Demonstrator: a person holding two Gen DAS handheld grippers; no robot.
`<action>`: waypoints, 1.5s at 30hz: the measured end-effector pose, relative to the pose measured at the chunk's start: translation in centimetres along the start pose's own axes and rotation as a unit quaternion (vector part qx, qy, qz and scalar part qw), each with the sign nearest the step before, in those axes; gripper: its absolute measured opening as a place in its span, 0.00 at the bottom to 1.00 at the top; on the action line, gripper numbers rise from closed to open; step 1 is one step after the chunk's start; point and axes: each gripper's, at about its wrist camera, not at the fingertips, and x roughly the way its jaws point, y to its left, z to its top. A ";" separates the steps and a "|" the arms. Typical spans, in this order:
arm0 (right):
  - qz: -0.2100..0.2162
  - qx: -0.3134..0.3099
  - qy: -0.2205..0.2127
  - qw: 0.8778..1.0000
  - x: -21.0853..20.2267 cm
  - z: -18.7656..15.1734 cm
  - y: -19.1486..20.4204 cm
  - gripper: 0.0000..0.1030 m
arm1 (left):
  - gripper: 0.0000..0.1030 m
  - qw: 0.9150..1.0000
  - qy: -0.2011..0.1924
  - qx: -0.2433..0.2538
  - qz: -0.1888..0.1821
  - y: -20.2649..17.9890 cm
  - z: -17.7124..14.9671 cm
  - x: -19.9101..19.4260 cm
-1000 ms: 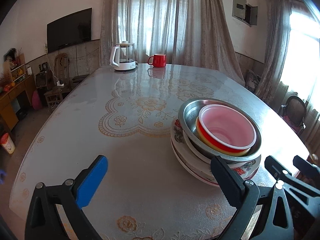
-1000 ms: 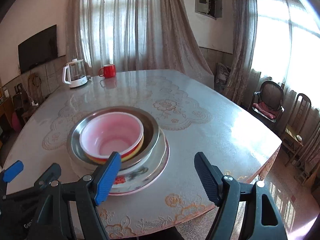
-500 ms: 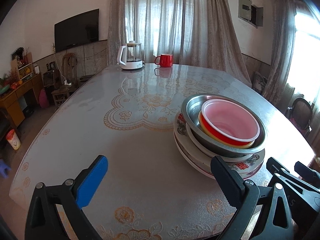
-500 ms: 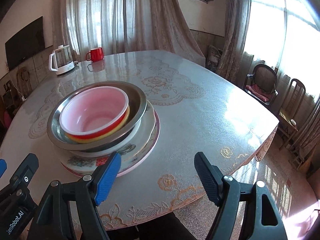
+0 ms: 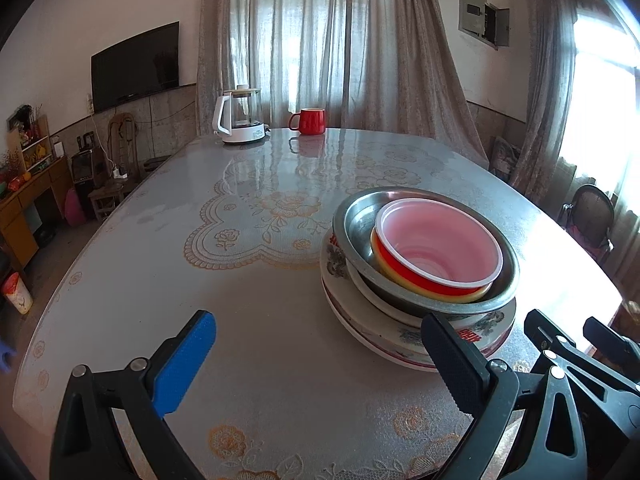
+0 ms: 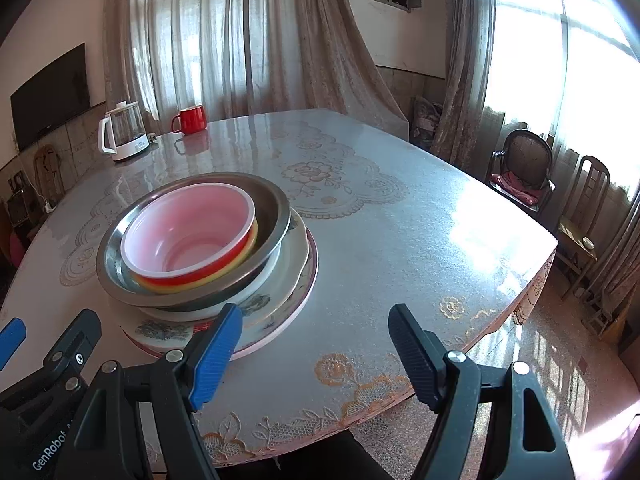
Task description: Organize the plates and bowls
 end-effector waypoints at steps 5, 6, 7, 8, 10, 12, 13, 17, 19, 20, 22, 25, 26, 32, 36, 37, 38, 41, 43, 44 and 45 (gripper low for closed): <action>0.001 0.003 0.002 1.000 0.2 0.0 -0.2 0.75 | 1.00 1.000 0.004 -0.002 -0.001 0.0 0.0 0.2; 0.001 0.003 0.004 1.000 0.3 0.0 -0.1 0.75 | 1.00 1.000 0.005 -0.004 -0.003 0.0 0.0 0.2; 0.002 0.004 0.005 1.000 0.3 0.0 -0.2 0.75 | 1.00 1.000 0.004 -0.006 -0.003 0.1 0.0 0.1; 0.002 0.004 0.005 1.000 0.4 0.0 -0.1 0.75 | 1.00 1.000 0.003 -0.006 -0.003 0.1 0.0 0.1; 0.003 0.002 0.004 1.000 0.3 0.0 0.0 0.75 | 1.00 1.000 0.002 -0.007 -0.004 0.1 0.0 0.0; 0.004 0.001 0.002 1.000 0.2 0.0 0.0 0.75 | 1.00 1.000 0.000 -0.008 -0.004 0.1 0.1 0.0; 0.004 0.002 0.001 1.000 0.2 0.0 0.0 0.75 | 1.00 1.000 -0.001 -0.007 -0.003 0.1 0.1 0.0; 0.005 0.002 0.004 1.000 0.3 0.0 0.0 0.75 | 1.00 1.000 0.000 -0.006 -0.002 0.1 0.1 0.1; 0.005 0.001 0.005 1.000 0.3 0.1 0.1 0.75 | 1.00 1.000 -0.001 -0.006 -0.002 0.1 0.1 0.2; 0.005 0.002 0.004 1.000 0.3 0.1 0.1 0.75 | 1.00 1.000 -0.001 -0.006 -0.001 0.1 0.1 0.1; 0.006 0.002 0.003 1.000 0.3 0.1 0.0 0.75 | 1.00 1.000 -0.002 -0.004 0.000 0.0 0.1 0.1; 0.006 0.003 0.005 1.000 0.4 0.1 0.0 0.75 | 1.00 1.000 -0.001 -0.003 0.000 0.0 0.1 0.0; 0.006 0.004 0.006 1.000 0.4 0.1 0.0 0.75 | 1.00 1.000 -0.002 -0.003 0.001 0.1 0.1 0.0; 0.007 0.003 0.006 1.000 0.4 0.2 0.1 0.75 | 1.00 1.000 0.000 -0.004 0.002 0.1 0.1 0.2; 0.007 0.003 0.007 1.000 0.5 0.2 0.1 0.75 | 1.00 1.000 0.000 -0.005 0.001 0.2 0.1 0.1; 0.007 0.003 0.007 1.000 0.4 0.2 0.1 0.75 | 1.00 1.000 0.000 -0.006 0.001 0.2 0.1 0.2; 0.006 0.003 0.007 1.000 0.4 0.3 0.1 0.75 | 1.00 1.000 0.000 -0.005 0.000 0.2 0.1 0.2; 0.006 0.002 0.008 1.000 0.5 0.2 0.1 0.75 | 1.00 1.000 0.000 -0.003 -0.001 0.2 0.1 0.3; 0.007 0.000 0.008 1.000 0.6 0.3 0.2 0.75 | 0.98 1.000 -0.006 -0.004 0.005 0.2 0.0 0.2; 0.008 -0.001 0.008 1.000 0.7 0.3 0.2 0.75 | 0.97 1.000 -0.008 -0.004 0.009 0.2 0.0 0.2; 0.008 -0.004 0.008 1.000 0.7 0.3 0.3 0.75 | 0.95 1.000 -0.012 -0.003 0.008 0.2 -0.1 0.2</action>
